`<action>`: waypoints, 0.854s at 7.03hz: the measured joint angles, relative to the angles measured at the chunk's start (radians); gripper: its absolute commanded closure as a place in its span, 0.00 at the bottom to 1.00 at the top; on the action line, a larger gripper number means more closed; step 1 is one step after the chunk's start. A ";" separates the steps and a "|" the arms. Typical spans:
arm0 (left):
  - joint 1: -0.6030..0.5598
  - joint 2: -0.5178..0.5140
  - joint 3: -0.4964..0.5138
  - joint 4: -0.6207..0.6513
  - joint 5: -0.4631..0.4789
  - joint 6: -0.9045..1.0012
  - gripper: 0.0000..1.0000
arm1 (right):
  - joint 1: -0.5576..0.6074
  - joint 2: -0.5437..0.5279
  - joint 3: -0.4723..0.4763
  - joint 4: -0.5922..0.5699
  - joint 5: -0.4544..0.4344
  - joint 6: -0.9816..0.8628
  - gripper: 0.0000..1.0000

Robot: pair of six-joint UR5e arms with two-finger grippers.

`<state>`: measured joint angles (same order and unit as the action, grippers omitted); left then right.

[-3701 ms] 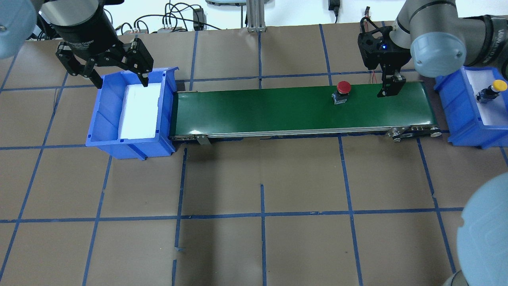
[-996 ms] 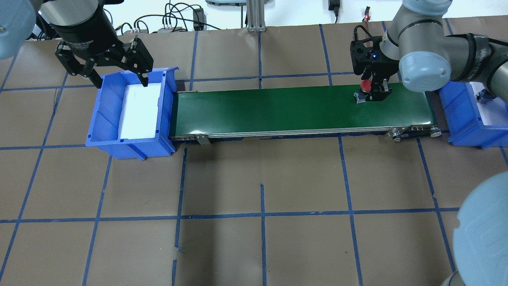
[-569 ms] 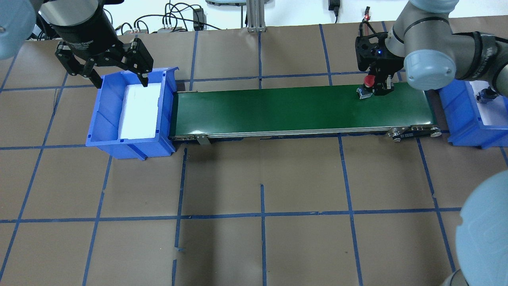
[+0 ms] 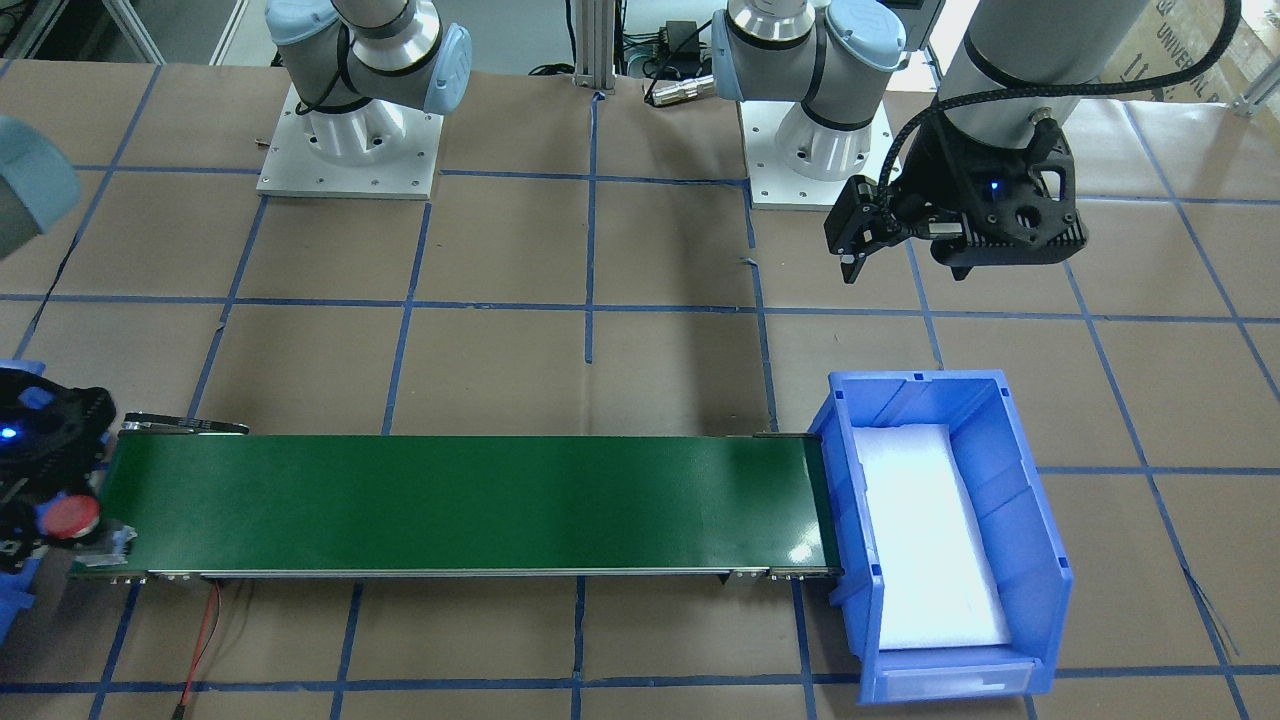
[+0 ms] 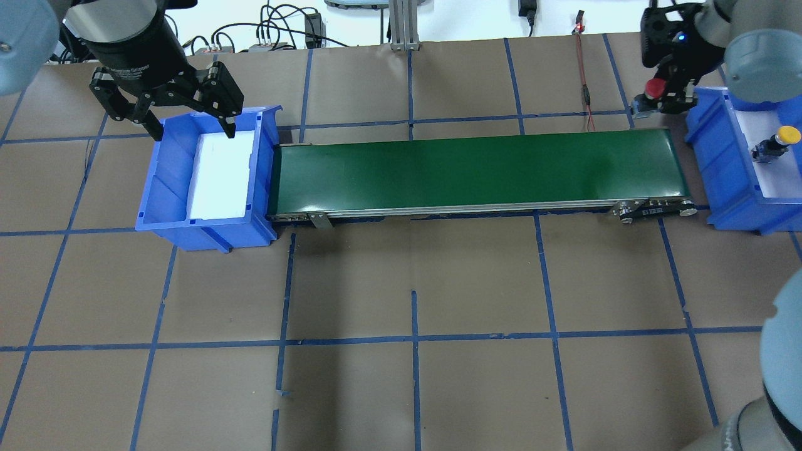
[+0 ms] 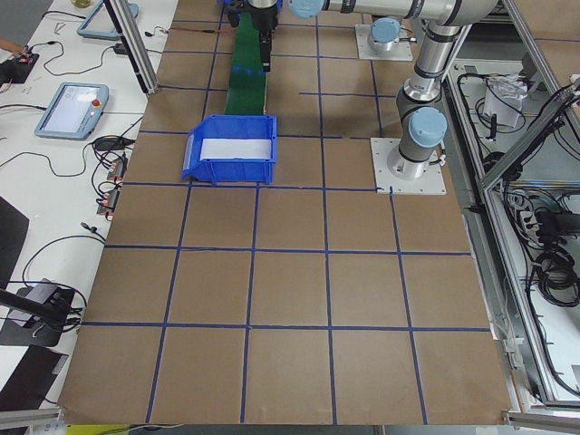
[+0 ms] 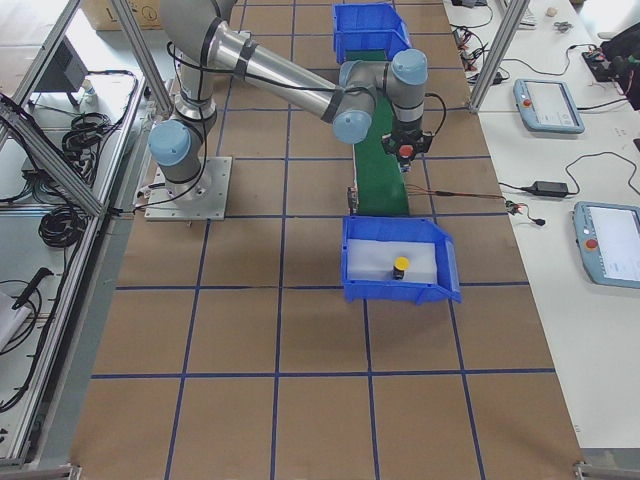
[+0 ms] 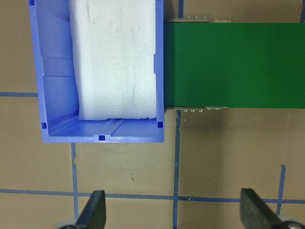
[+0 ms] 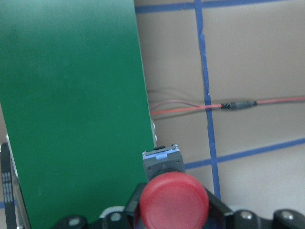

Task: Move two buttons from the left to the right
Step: 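Lift the red button with the right gripper and carry it over the bin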

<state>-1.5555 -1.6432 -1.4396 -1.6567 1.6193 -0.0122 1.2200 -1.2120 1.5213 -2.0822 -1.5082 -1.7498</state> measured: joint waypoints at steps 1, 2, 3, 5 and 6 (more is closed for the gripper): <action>0.000 -0.002 0.002 0.000 -0.001 0.000 0.00 | -0.071 0.001 -0.037 0.015 0.000 -0.028 0.91; 0.000 -0.002 0.003 0.000 -0.002 0.000 0.00 | -0.129 0.001 -0.067 0.029 0.000 -0.059 0.90; 0.000 -0.003 0.003 0.000 -0.002 0.000 0.00 | -0.172 0.000 -0.087 0.038 -0.001 -0.083 0.90; 0.000 0.000 0.004 0.000 0.000 0.000 0.00 | -0.235 0.000 -0.098 0.047 -0.001 -0.107 0.90; 0.000 0.000 0.003 0.000 -0.001 0.000 0.00 | -0.261 0.004 -0.098 0.048 -0.001 -0.113 0.90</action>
<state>-1.5555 -1.6433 -1.4363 -1.6567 1.6188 -0.0123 0.9588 -1.2075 1.4230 -2.0346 -1.5092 -1.8630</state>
